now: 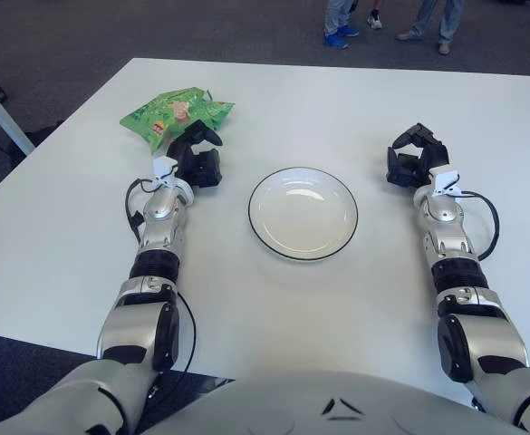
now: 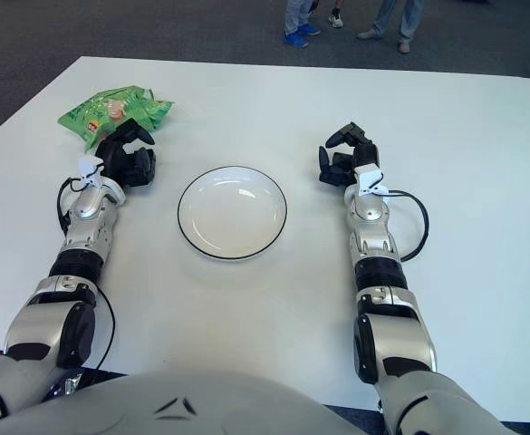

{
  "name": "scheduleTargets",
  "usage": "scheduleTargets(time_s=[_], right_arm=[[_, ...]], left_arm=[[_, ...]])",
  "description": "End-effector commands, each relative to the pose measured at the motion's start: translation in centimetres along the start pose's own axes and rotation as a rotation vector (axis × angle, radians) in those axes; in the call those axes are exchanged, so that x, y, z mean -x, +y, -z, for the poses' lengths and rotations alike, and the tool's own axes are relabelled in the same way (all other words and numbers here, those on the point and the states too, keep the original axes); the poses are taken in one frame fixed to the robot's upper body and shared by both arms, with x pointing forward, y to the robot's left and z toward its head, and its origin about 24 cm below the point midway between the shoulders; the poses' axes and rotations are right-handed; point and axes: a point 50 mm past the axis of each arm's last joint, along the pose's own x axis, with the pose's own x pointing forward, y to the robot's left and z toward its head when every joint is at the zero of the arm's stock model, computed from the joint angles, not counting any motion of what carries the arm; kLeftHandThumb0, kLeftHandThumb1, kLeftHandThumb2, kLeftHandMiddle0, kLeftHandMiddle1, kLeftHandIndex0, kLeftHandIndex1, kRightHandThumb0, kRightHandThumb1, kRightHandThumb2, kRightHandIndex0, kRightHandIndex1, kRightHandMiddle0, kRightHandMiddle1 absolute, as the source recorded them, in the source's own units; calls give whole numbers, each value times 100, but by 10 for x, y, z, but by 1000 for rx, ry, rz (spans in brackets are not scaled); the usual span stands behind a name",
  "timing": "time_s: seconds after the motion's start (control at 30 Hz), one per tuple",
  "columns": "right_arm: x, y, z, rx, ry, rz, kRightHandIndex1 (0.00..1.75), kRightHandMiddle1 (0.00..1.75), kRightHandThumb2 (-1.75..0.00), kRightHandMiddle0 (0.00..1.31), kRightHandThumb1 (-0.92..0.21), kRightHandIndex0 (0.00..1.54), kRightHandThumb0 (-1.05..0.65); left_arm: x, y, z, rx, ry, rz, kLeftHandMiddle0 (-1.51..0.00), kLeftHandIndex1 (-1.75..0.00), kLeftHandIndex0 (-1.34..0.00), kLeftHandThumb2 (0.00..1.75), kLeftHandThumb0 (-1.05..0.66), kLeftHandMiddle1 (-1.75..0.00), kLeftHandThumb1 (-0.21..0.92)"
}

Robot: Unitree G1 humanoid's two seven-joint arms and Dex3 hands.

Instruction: Put the snack into the plate.

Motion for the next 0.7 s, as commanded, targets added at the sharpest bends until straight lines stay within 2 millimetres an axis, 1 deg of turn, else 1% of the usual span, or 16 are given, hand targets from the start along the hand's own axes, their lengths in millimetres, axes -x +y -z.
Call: scheduleTargets(time_s=[0.0,0.67], right_arm=[[20,5,36,8,169,-28,175,175,-116,52,-45,130,-44],[20,5,36,7,172,-28,175,175,-117,52,-44,130,-44]], left_arm=[[27,0,32,40,115,-36,-128,-175,-58,126,-46,-175,36],[27,1,32,48,118,-35,-128,-175,-57,125,-46,-175,37]])
